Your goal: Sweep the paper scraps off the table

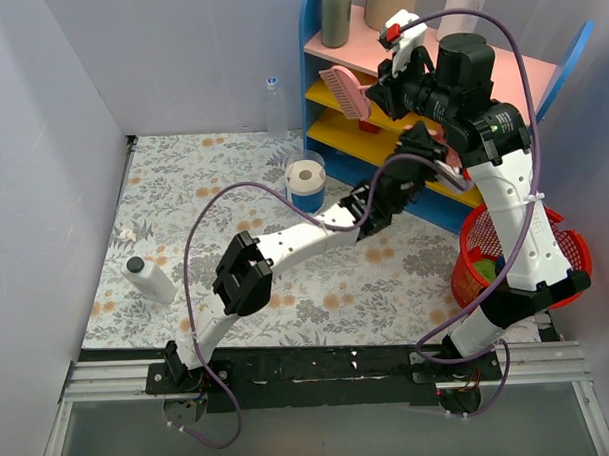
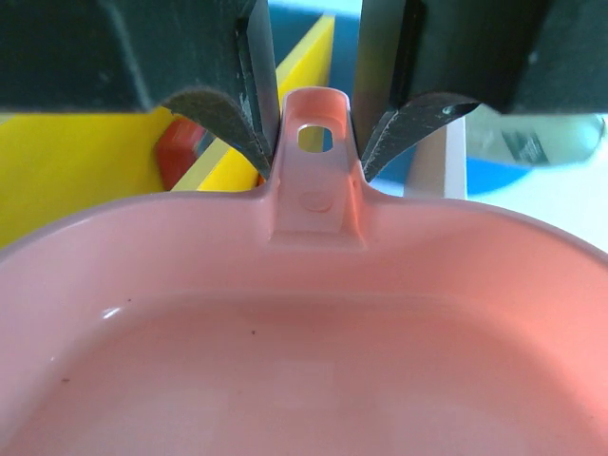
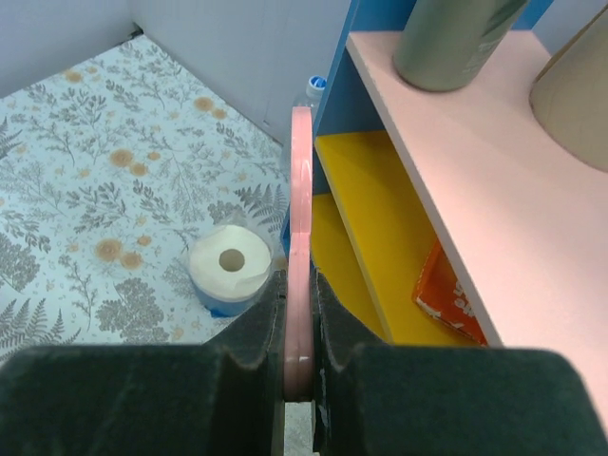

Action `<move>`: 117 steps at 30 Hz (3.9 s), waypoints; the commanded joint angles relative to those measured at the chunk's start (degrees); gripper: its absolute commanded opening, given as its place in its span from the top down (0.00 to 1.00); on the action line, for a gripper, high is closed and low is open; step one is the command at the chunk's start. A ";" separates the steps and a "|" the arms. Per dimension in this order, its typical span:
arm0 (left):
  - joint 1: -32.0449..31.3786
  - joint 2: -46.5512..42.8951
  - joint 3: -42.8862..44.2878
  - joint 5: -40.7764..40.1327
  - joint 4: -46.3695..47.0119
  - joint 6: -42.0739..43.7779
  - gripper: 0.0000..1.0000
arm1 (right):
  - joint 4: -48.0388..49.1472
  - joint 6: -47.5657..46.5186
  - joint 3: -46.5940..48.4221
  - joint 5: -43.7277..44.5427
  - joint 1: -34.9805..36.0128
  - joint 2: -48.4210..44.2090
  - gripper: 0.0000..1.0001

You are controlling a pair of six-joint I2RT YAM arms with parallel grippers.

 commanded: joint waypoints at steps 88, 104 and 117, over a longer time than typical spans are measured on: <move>43.82 -52.47 -59.03 28.78 -73.91 -69.74 0.26 | 4.93 -24.36 -73.57 4.97 24.77 -32.86 0.36; 43.82 -47.55 -39.78 19.83 -70.76 -75.79 0.02 | 4.75 -4.05 -46.32 8.66 21.96 -20.30 0.15; 47.32 -52.47 -36.62 11.47 -53.26 -74.92 0.02 | 10.98 -0.16 -32.43 46.90 21.96 -12.64 0.07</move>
